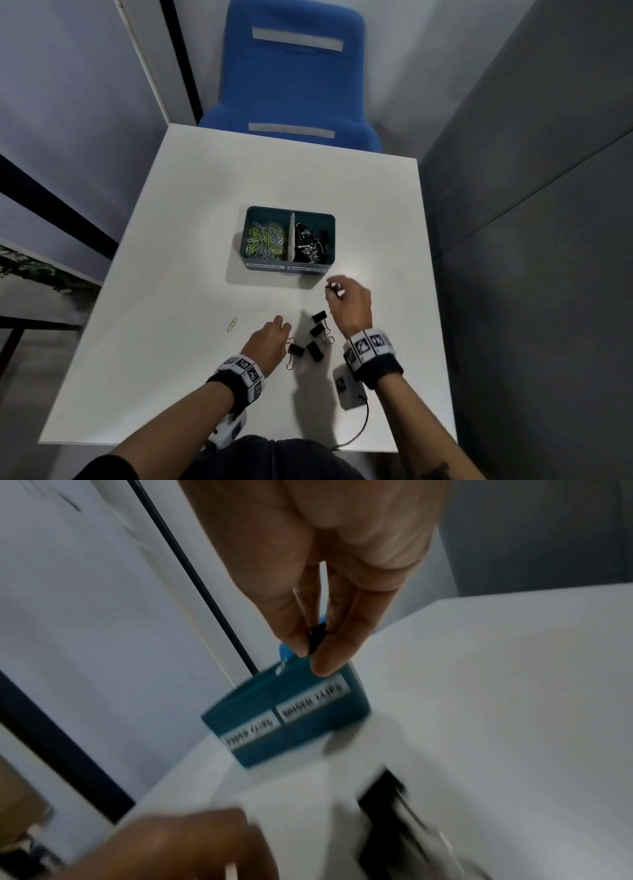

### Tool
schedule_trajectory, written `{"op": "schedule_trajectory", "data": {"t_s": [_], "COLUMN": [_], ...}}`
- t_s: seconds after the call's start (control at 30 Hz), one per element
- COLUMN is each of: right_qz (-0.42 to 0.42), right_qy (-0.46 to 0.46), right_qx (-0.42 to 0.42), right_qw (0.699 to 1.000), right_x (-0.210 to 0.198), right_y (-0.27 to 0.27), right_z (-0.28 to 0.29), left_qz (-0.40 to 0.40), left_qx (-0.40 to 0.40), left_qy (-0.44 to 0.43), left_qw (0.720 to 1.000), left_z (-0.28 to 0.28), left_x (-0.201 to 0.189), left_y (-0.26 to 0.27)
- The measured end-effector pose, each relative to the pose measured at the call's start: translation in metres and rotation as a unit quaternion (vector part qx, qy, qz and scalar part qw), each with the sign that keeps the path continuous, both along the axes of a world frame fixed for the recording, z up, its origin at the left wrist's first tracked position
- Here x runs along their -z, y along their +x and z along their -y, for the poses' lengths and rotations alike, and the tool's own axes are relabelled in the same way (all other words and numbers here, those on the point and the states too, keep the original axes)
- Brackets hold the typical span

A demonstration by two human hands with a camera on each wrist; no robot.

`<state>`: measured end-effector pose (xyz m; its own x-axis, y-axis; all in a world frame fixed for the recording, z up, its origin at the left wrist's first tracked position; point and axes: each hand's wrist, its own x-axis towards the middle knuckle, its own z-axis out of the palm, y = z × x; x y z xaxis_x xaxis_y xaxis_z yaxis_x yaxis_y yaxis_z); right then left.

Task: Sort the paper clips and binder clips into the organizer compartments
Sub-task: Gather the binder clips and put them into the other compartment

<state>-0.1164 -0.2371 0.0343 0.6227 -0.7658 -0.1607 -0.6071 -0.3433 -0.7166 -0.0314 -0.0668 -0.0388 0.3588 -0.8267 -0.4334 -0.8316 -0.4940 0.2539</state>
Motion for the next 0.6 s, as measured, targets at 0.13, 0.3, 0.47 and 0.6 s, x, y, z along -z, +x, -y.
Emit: {"op": "schedule_trajectory", "data": {"t_s": [0.13,0.3,0.47,0.6], "right_qz": [0.074,0.042,-0.133,-0.213], "right_qy": [0.021,-0.011,0.039,0.073], "right_qx": [0.026,0.056,-0.024,-0.144], "right_qw": [0.997,0.997,0.990,0.964], "right_x": [-0.041,-0.036,0.023,0.041], "right_y": [0.036,0.030,-0.012,-0.034], "right_z": [0.026,0.024,0.003,-0.003], "left_qz": [-0.055,-0.104,-0.099,-0.089], "left_qx": [-0.065,-0.110,-0.147,-0.134], "left_qy": [-0.026,-0.189,-0.294,-0.287], "left_qw": [0.996,0.970,0.939,0.944], "left_z": [-0.001,0.023,0.083,0.093], "left_x": [-0.020,-0.071,-0.115,-0.121], "left_y": [0.006,0.023,0.061,0.072]}}
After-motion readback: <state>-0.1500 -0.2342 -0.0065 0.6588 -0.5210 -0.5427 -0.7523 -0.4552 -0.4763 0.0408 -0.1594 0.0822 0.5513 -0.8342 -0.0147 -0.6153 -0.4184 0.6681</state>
